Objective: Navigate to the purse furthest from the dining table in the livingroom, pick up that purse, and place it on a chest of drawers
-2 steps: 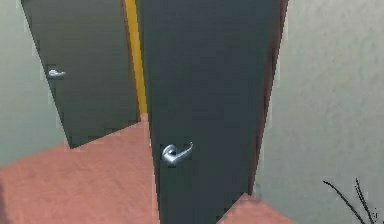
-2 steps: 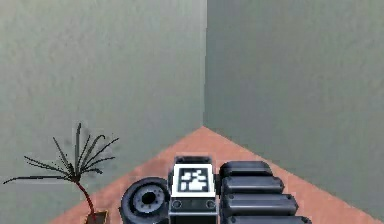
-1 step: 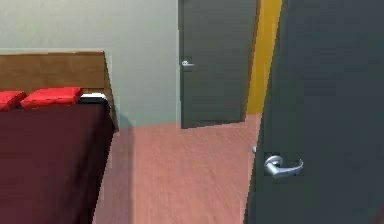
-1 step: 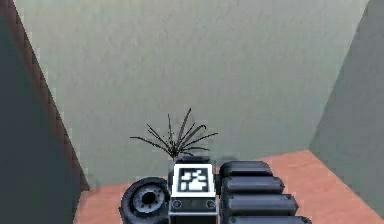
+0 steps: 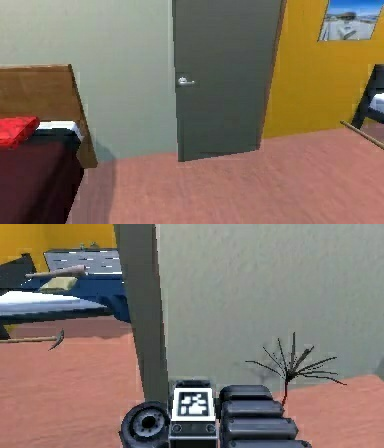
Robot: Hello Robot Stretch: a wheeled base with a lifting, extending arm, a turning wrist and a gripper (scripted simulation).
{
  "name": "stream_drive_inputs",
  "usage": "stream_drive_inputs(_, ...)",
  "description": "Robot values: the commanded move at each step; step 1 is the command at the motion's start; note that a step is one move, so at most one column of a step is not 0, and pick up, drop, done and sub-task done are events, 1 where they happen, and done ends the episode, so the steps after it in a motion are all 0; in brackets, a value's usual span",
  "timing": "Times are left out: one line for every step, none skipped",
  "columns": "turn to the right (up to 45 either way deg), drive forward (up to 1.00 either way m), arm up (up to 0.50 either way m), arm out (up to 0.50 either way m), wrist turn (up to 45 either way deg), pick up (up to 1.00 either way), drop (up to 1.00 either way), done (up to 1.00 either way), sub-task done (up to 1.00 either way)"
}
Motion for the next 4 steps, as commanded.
stream_drive_inputs(-15.0,0.00,0.00,0.00,0.0,0.00,0.00,0.00,0.00)
stream_drive_inputs(0.0,0.30,0.00,0.00,0.0,0.00,0.00,0.00,0.00)
stream_drive_inputs(45.0,0.00,0.00,0.00,0.0,0.00,0.00,0.00,0.00)
stream_drive_inputs(36.0,0.00,0.00,0.00,0.0,0.00,0.00,0.00,0.00)
